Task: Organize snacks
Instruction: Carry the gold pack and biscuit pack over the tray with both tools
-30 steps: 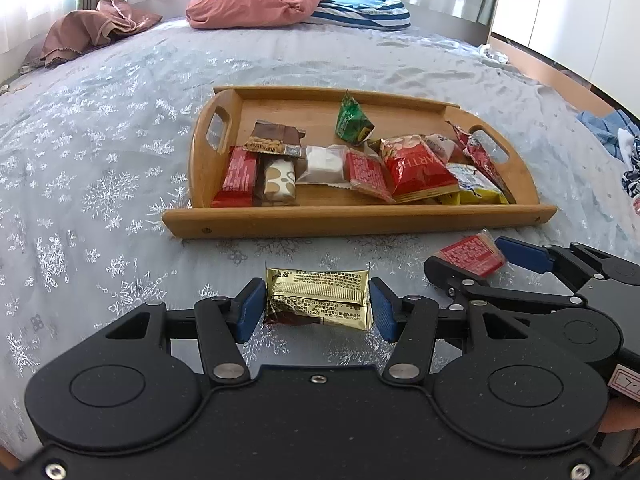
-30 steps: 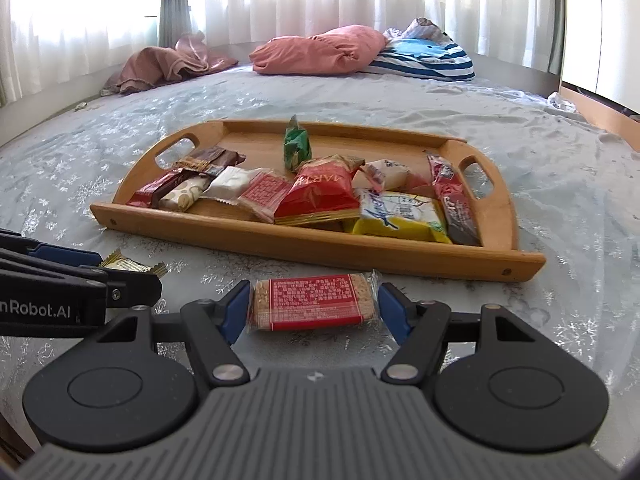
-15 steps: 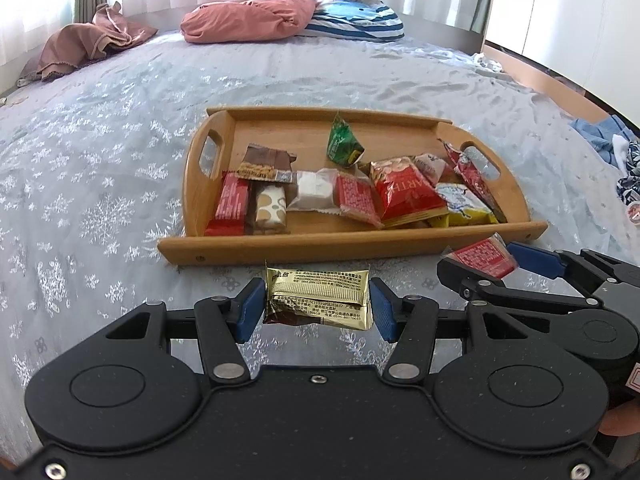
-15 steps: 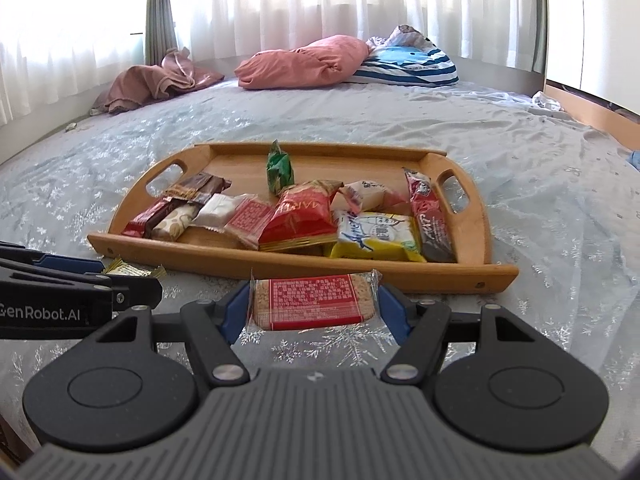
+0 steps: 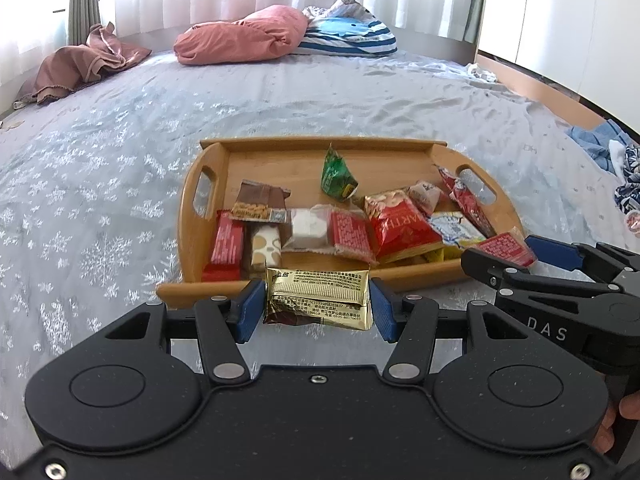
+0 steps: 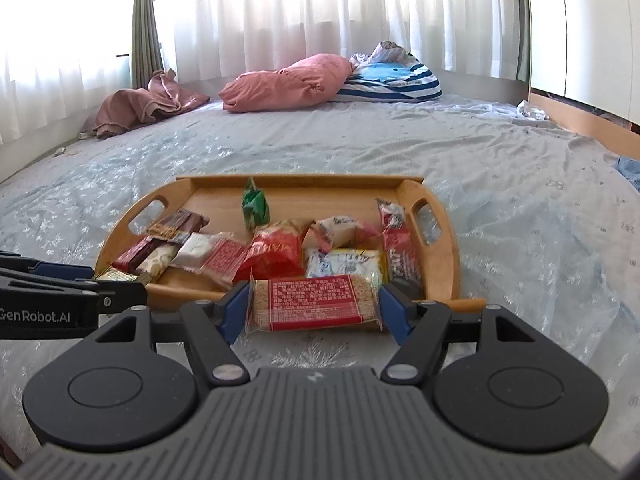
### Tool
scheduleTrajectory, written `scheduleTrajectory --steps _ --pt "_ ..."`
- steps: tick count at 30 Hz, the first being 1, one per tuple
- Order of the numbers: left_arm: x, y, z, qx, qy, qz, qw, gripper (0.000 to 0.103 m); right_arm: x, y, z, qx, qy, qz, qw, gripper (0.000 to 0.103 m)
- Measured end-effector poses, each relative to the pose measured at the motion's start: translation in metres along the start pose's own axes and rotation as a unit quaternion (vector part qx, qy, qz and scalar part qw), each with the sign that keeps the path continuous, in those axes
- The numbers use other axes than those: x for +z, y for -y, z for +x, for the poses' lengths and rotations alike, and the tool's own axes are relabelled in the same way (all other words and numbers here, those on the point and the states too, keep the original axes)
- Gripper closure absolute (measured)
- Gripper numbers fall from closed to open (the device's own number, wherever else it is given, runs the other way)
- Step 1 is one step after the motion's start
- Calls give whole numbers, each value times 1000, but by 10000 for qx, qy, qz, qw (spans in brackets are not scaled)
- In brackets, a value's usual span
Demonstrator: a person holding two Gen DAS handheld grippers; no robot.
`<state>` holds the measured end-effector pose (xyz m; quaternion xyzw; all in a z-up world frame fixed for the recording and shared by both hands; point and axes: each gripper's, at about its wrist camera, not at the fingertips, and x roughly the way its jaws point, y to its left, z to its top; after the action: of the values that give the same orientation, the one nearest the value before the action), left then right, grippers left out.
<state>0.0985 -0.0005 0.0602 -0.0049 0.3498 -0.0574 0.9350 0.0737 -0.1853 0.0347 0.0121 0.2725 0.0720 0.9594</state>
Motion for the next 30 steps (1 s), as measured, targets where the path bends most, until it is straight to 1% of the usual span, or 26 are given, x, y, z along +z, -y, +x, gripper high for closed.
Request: scheduleTrajectory --steps 6,11,16,22,27,30 --pt "13 -1 2 -58 117 -47 9999 49 11 1 3 -38 102 -35 9999 31" --pt "32 -8 5 -55 222 -199 9995 49 18 2 6 -37 127 -43 9999 31" --pt "45 -13 5 -18 315 -214 9993 49 26 4 10 -49 146 -17 9999 31" --pt "51 -19 17 -104 190 -364 9991 50 38 10 19 -58 129 59 9999 31" --pt "55 -21 26 -74 208 -311 9993 49 47 18 28 -39 61 153 9999 31" --pt "60 -25 33 -101 159 -378 9991 49 54 24 35 -4 22 214 9998 31"
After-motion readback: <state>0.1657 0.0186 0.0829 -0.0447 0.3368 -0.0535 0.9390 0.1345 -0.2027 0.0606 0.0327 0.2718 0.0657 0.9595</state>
